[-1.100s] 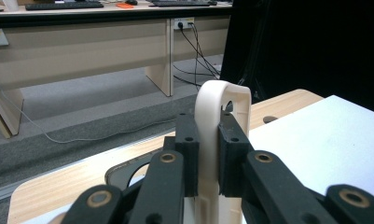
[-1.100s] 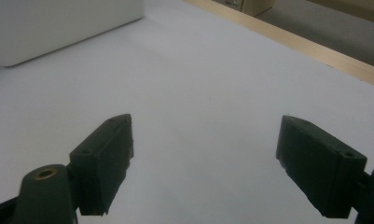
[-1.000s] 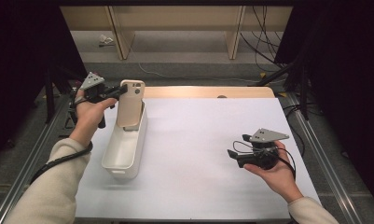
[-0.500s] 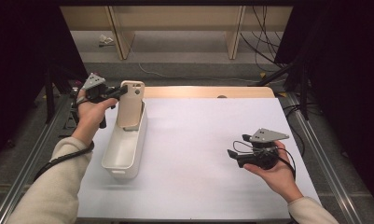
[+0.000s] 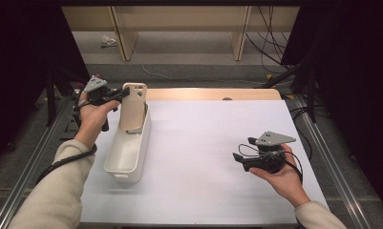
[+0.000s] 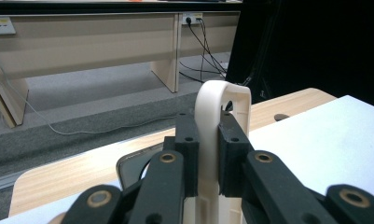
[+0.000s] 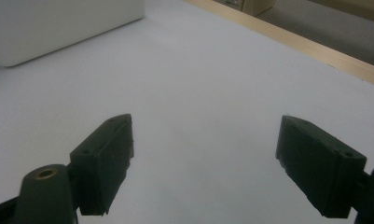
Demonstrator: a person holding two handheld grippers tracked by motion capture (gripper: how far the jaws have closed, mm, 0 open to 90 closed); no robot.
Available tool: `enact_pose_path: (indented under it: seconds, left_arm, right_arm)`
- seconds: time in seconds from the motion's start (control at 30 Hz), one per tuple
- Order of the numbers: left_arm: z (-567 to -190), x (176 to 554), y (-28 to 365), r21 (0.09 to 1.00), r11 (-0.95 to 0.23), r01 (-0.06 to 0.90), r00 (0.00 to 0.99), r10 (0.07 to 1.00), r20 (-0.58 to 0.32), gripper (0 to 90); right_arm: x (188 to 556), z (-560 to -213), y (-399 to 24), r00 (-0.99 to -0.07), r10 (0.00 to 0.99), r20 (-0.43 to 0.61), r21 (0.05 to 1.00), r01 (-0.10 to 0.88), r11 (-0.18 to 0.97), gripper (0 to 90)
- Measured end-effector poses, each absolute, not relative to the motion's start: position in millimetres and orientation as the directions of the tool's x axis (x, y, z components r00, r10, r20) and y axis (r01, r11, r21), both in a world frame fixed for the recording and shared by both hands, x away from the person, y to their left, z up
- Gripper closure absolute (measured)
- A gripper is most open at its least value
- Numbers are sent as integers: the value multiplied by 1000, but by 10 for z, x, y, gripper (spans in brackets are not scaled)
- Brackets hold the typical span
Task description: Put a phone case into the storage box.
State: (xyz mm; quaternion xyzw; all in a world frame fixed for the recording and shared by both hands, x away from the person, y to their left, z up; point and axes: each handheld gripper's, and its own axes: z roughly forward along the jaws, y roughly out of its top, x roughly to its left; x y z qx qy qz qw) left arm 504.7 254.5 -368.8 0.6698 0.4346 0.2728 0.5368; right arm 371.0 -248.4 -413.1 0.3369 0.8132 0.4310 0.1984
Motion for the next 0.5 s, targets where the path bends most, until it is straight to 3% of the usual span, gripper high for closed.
enact_pose_path:
  seconds: [0.5]
  left_arm:
    - [-4015,5135,2579,937,-47,347,455,882,-124,802]
  right_arm:
    - [3712,-4133,-2482,-696,717,-34,834,376,404,197]
